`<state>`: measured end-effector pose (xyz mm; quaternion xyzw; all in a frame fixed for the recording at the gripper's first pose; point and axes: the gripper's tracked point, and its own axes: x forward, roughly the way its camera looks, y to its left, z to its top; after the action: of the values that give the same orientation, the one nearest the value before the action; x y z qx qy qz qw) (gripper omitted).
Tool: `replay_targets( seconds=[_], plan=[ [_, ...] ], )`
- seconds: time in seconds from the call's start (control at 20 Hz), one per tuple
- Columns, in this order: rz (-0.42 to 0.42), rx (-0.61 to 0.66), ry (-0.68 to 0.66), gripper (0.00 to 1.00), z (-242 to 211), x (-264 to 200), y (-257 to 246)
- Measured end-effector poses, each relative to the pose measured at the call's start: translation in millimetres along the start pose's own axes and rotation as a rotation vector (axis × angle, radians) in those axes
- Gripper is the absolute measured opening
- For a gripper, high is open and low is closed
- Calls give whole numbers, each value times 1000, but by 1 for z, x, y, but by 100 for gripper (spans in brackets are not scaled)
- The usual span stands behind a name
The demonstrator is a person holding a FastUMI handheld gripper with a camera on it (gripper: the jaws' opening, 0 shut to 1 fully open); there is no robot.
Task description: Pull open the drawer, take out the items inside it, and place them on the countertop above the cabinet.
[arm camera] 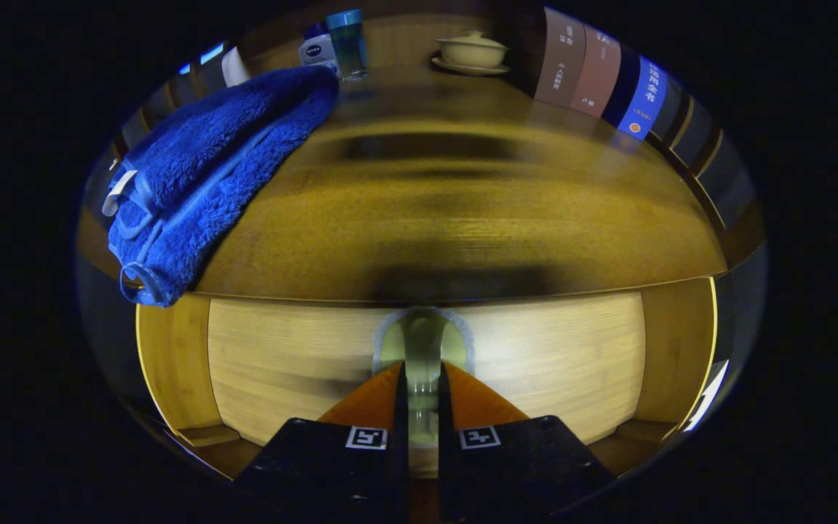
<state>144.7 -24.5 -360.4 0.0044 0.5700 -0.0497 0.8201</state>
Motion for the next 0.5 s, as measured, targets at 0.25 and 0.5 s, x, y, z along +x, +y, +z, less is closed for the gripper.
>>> replay_targets(
  seconds=[0.25, 0.5],
  plan=[
    [16, 5, -90, 21, -5, -30, -1],
    [15, -4, -296, 21, 1, -99, -6]
  ],
)
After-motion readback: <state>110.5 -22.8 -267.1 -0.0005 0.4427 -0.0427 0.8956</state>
